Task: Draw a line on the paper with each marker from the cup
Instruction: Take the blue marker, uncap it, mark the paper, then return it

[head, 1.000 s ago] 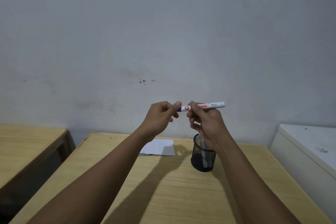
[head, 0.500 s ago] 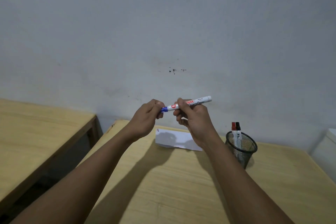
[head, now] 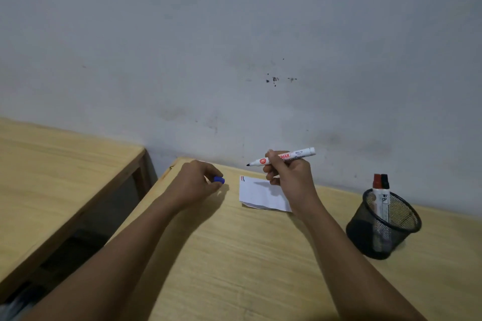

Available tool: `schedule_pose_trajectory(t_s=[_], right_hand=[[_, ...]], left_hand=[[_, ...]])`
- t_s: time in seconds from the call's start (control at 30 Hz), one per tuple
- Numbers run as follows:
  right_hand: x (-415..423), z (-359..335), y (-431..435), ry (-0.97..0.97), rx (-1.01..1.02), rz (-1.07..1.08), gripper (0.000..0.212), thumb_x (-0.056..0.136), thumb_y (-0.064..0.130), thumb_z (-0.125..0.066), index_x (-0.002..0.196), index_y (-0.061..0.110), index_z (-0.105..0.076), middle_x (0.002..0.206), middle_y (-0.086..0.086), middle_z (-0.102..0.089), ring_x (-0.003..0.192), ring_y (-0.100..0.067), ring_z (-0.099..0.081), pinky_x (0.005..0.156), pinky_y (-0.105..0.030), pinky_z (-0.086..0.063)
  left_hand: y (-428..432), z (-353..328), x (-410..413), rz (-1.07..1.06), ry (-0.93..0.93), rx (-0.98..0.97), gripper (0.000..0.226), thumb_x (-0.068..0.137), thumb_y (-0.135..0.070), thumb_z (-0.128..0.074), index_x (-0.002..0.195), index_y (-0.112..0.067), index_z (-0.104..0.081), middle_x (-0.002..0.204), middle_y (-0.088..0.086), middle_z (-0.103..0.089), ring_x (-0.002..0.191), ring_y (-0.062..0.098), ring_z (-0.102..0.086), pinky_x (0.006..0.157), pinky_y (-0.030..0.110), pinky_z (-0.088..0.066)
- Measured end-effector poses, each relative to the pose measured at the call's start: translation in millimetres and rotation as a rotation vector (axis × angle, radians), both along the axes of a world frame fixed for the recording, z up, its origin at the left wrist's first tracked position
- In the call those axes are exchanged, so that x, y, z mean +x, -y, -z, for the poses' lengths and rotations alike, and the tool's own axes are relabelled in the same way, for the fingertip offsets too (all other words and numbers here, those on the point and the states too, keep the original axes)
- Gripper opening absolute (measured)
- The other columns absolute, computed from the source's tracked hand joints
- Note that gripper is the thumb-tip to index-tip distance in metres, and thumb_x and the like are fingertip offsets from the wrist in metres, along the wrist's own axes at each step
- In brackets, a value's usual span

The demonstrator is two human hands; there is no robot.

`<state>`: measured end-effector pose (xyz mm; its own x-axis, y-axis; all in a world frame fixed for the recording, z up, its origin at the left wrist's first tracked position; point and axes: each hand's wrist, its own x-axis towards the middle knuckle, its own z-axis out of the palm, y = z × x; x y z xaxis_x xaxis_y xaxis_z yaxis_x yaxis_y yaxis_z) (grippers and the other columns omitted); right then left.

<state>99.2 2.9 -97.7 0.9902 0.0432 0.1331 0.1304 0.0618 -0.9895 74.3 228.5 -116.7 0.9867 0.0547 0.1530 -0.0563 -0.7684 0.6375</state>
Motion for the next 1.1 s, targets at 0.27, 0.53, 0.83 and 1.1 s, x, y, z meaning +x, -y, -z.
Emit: schedule_pose_trajectory(t_s=[0.27, 0.53, 0.83, 1.1], right_hand=[[31.7, 31.4, -9.3, 0.030, -0.074, -0.004, 0.017, 0.088, 0.018, -0.076, 0.087, 0.002, -0.070, 0.063, -0.003, -0.060, 0.058, -0.017, -0.056, 0.061, -0.029, -0.051], [34.2, 50.7, -12.6, 0.001, -0.080, 0.000, 0.016, 0.091, 0.017, -0.073, 0.077, 0.015, -0.066, 0.061, 0.003, -0.063, 0.054, -0.014, -0.056, 0.063, -0.034, -0.051], [26.2, 51.5, -15.3, 0.101, -0.235, 0.034, 0.017, 0.095, 0.025, -0.068, 0.083, 0.012, -0.066, 0.067, 0.005, -0.067, 0.063, -0.013, -0.063, 0.065, -0.032, -0.055], [33.0, 59.5, -17.1, 0.067, -0.349, 0.051, 0.015, 0.093, 0.032, -0.069, 0.091, 0.017, -0.073, 0.081, 0.007, -0.076, 0.079, -0.010, -0.072, 0.076, -0.029, -0.060]], left_hand=[[7.2, 21.7, 20.6, -0.102, -0.056, 0.043, 0.012, 0.081, -0.032, -0.070, 0.091, -0.028, -0.075, 0.077, -0.013, -0.066, 0.076, 0.011, -0.061, 0.075, 0.035, -0.052], [16.3, 25.9, 6.5, -0.156, 0.240, 0.068, 0.030, 0.083, -0.034, -0.067, 0.112, -0.026, -0.065, 0.088, -0.009, -0.052, 0.077, 0.010, -0.048, 0.082, 0.044, -0.043], [53.4, 34.8, -35.8, 0.125, 0.153, 0.627, 0.038, 0.090, -0.056, -0.037, 0.111, -0.036, -0.063, 0.128, -0.017, -0.063, 0.109, 0.022, -0.052, 0.079, 0.042, -0.030], [50.4, 41.4, -36.2, 0.192, 0.072, 0.606, 0.045, 0.095, -0.055, -0.028, 0.128, -0.032, -0.050, 0.153, -0.013, -0.040, 0.122, 0.022, -0.043, 0.085, 0.045, -0.035]])
